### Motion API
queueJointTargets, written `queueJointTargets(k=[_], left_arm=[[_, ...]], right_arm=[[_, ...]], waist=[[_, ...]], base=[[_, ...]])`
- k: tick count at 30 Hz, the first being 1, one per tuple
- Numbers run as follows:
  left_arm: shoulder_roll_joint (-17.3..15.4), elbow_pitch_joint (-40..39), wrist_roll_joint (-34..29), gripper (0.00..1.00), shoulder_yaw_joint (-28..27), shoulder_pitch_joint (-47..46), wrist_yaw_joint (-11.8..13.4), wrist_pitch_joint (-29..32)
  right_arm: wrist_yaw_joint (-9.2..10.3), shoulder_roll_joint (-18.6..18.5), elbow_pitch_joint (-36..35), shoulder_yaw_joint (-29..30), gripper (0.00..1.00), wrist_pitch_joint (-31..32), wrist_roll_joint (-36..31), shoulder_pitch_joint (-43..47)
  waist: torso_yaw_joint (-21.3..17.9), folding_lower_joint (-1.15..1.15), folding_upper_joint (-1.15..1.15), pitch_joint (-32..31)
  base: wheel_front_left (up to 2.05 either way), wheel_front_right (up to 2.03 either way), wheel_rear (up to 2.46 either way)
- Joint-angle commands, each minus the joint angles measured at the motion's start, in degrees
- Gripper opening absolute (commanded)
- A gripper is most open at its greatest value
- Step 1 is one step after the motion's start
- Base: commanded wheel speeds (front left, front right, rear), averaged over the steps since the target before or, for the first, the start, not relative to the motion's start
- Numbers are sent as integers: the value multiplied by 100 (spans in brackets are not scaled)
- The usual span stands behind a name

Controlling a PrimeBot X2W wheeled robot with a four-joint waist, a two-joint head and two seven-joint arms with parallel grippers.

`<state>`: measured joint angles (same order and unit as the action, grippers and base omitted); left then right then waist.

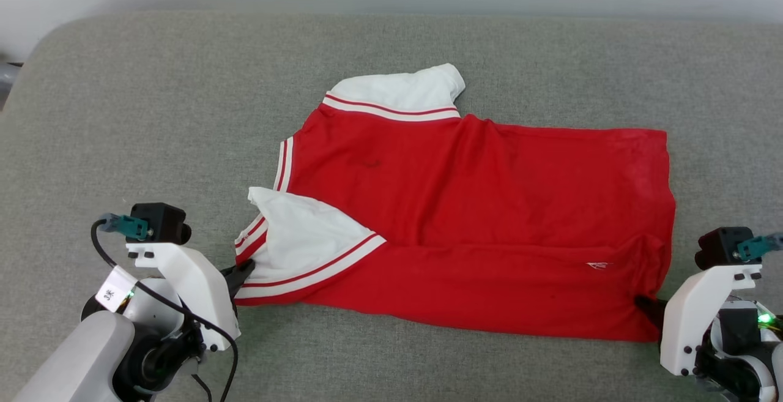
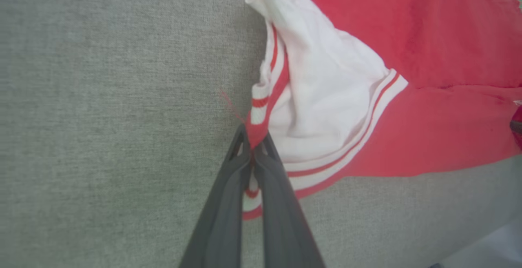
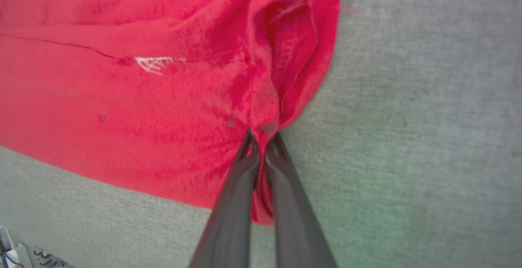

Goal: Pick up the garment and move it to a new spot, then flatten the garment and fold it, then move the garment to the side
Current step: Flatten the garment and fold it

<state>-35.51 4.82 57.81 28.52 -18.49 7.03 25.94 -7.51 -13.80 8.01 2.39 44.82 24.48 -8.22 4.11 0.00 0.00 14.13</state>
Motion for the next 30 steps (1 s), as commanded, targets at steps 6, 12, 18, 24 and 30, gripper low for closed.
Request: queueJointTargets(k=[6, 12, 18, 24, 30], left_arm=[[-14, -103, -47, 0, -101, 272, 42, -325], [-114, -312, -43, 0, -174, 674, 223, -499], [-176, -549, 42, 0, -232, 1286, 473, -629], [-166, -692, 210, 0, -244, 1948, 700, -683], [-31, -586, 331, 0, -203, 2234, 760, -753]], right_arm=[[4, -145, -266, -152, 0, -119, 4, -104], [4, -191, -499, -232, 0, -100, 74, 116], [4, -168, -765, -144, 0, 25, 139, 587], [4, -33, -955, 33, 0, 134, 162, 1261], [4, 176, -888, 227, 0, 102, 134, 1675]], waist=[[-70, 0, 0, -375], [-81, 0, 0, -744], [-49, 0, 0, -1147], [-25, 0, 0, -1418], [-12, 0, 0, -1476]], base=[[0, 0, 0], [0, 0, 0], [0, 0, 0], [0, 0, 0], [0, 0, 0]])
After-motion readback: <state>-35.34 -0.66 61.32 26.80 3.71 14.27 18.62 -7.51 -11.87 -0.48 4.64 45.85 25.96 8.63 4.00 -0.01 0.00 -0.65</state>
